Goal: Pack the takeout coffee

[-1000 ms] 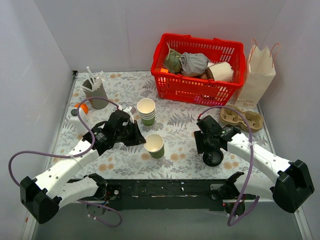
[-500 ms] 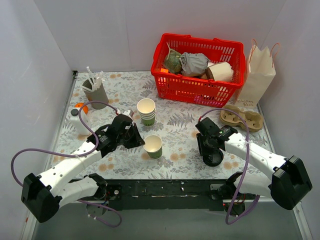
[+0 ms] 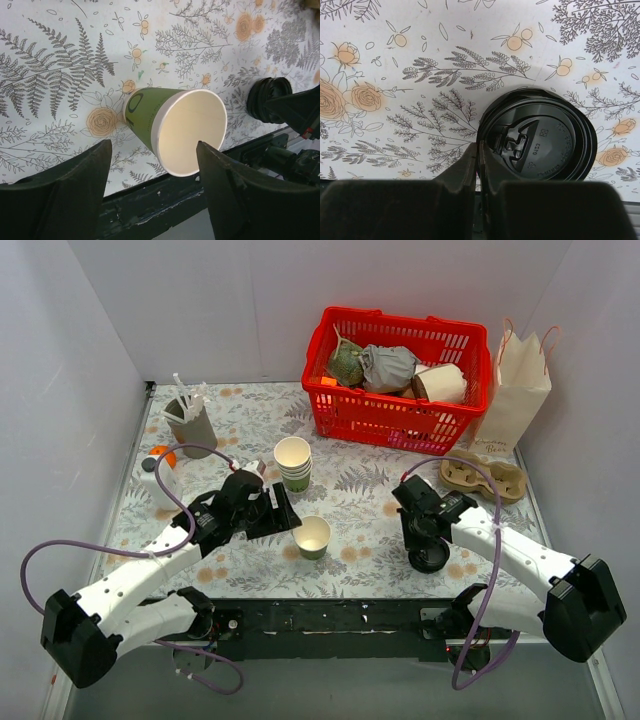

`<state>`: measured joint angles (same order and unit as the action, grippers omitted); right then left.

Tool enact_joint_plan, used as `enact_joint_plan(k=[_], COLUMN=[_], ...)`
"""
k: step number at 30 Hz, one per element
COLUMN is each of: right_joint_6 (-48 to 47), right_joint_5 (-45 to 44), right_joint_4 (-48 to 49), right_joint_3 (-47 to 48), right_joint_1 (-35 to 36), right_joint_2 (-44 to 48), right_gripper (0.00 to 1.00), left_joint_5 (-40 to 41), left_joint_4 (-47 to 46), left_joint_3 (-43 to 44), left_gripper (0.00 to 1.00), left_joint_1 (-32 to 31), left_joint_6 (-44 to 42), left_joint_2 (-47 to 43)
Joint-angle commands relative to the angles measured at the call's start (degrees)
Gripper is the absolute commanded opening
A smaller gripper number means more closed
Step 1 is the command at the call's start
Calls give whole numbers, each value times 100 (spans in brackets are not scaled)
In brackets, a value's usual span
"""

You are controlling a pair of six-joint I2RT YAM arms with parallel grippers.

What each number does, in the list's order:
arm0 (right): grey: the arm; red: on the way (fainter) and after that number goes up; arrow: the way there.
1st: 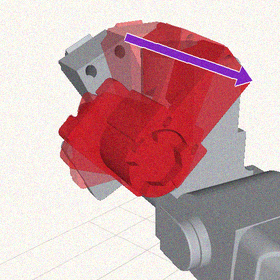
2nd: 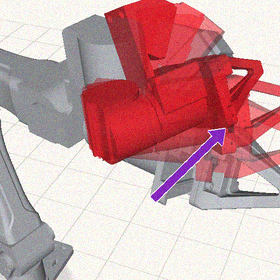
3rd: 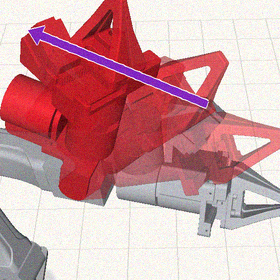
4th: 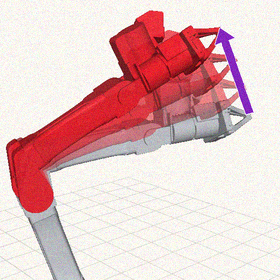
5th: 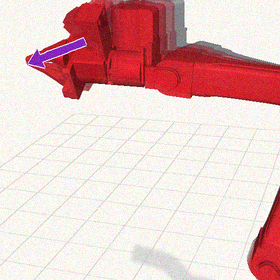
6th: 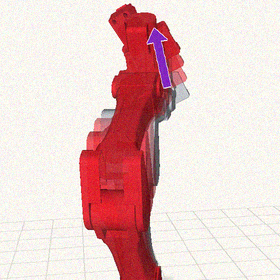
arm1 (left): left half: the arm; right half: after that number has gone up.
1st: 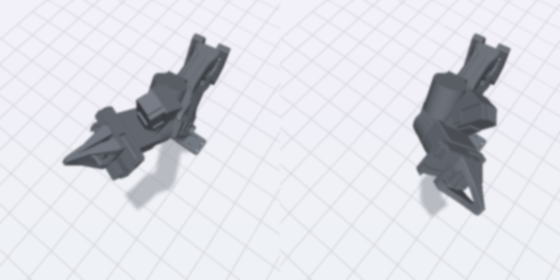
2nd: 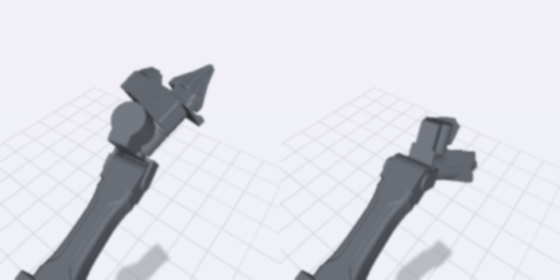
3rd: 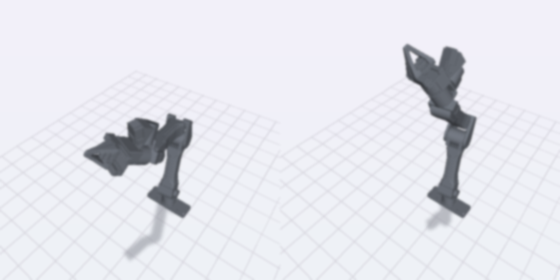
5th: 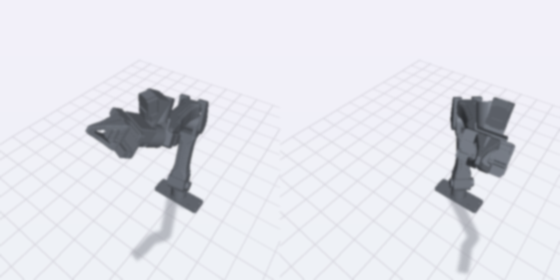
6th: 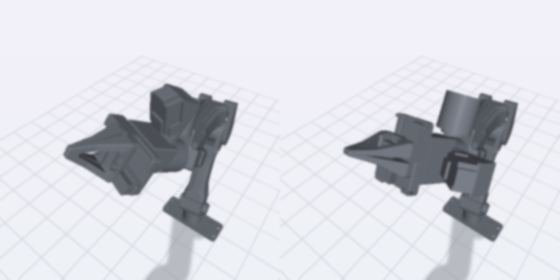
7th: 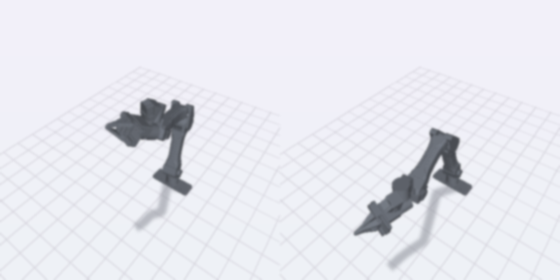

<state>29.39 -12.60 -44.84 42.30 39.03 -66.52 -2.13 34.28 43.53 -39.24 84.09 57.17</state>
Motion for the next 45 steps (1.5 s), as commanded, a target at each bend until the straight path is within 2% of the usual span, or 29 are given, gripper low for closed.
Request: enact_joint_plan(k=[1, 2, 3, 4, 13, 19, 25, 27, 28, 29, 32, 34, 36, 37, 38, 39, 41, 42, 45], right_joint_6=[146, 155, 155, 164, 42, -714, -1451, -1619, -1994, -2111, -2471, -2648, -2789, -2841, -2851, -2799, -2745, -2728, -2692], right_joint_5=[-172, -199, -208, -216, -348, 55, 372, 757, 1011, 1580, 2320, 2621, 3052, 3218, 3542, 3684, 4148, 4334, 4950], right_joint_4=[-156, -174, -200, -244, -543, -236, -297, -141, -52, 71, 528, 774, 1054, 1152, 1249, 1345, 1364, 1346, 1303], right_joint_3=[120, 146, 164, 182, 463, 507, 857, 972, 1016, 1112, 1262, 1368, 1543, 1605, 1693, 1867, 2114, 2220, 2650], right_joint_1=[17, 17, 17, 9, 17, 17, 17, 17, 17, 17, 17, 17, 17, 17, 17, 17, 17, 17, 9], right_joint_2=[253, 280, 289, 306, 718, 1386, 1660, 1791, 1844, 1914, 2099, 2117, 2117, 2108, 2073, 1995, 1880, 1784, 1695], right_gripper=[6, 3, 1, 1, 1, 1, 1, 1, 1, 1, 1, 1, 1, 1, 1, 1, 1, 1, 1], left_joint_5=[11, -6, -33, -50, -68, -278, -788, -1078, -1227, -1359, -2061, -2851, -3606, -4428, -4645, -4873, -5208, -5288, -5219], left_joint_4=[-27, -27, -27, -36, -97, -386, -773, -1027, -1116, -1221, -1739, -2187, -2852, -3074, -3233, -3574, -3692, -3692, -3464], left_joint_3=[85, 112, 138, 199, 499, 490, 481, 490, 507, 516, 490, 446, 411, 367, 271, 201, 139, 138, 200], left_gripper=[73, 76, 94, 98, 98, 98, 98, 98, 98, 98, 98, 98, 98, 98, 98, 98, 98, 98, 98], left_joint_1=[-31, -31, -31, -31, -31, -39, -39, -31, -31, -31, -31, -39, -31, -31, -39, -39, -39, -48, -48], left_joint_6=[-25, -25, -33, -33, -104, -156, -385, -394, -403, -403, -464, -674, -1209, -1464, -2180, -2500, -3290, -3990, -4706], left_joint_2=[-355, -390, -443, -461, -505, -549, -557, -566, -566, -558, -549, -523, -531, -549, -644, -698, -803, -812, -777])
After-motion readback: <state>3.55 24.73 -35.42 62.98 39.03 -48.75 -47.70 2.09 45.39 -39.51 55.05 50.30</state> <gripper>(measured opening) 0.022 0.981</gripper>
